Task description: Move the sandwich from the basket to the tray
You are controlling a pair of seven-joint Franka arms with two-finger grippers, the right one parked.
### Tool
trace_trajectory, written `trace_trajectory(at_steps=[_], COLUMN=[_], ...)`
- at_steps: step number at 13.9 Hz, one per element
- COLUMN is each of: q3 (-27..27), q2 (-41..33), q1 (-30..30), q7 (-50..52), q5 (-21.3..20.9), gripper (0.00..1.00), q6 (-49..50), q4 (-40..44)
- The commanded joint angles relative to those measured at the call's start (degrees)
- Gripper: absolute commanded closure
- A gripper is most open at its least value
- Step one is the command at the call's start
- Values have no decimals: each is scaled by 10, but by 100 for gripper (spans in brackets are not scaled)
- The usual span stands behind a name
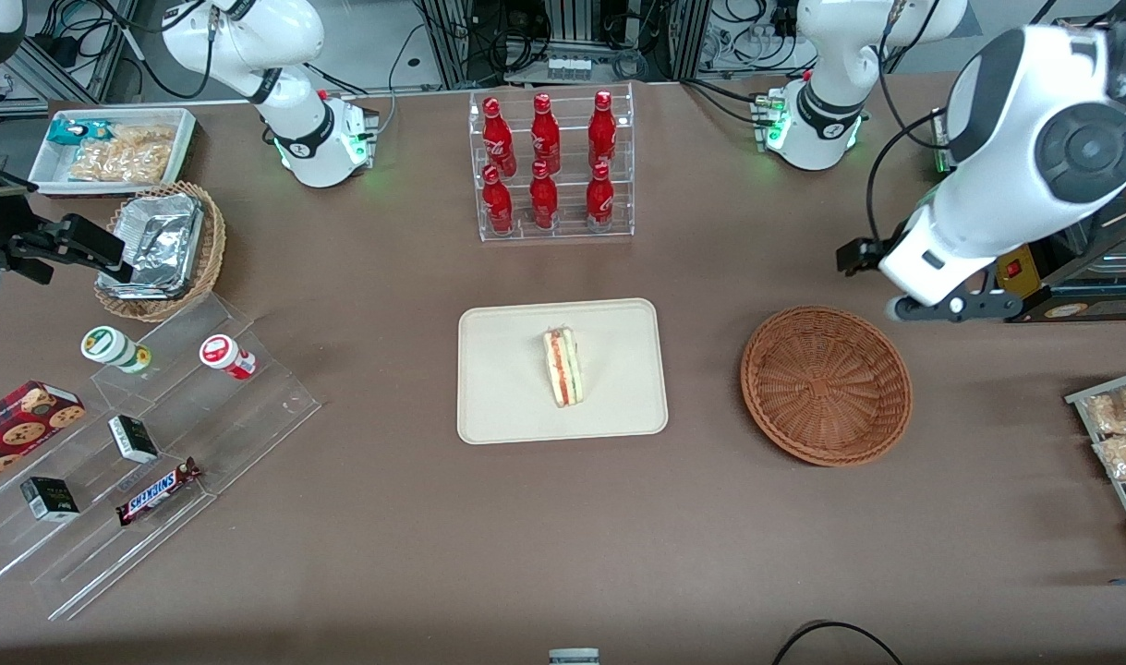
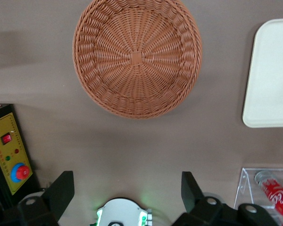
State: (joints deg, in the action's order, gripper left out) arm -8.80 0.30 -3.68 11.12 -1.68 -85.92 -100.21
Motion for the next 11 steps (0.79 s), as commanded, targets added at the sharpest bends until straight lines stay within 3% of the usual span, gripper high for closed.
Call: trace_trajectory(at_steps=[1, 11], q3=[4, 48], q2=[-21, -34], q1=[17, 18], q7=[-52, -84], q5=[4, 4], gripper=[0, 0], q6=[28, 8], q4=[11, 44])
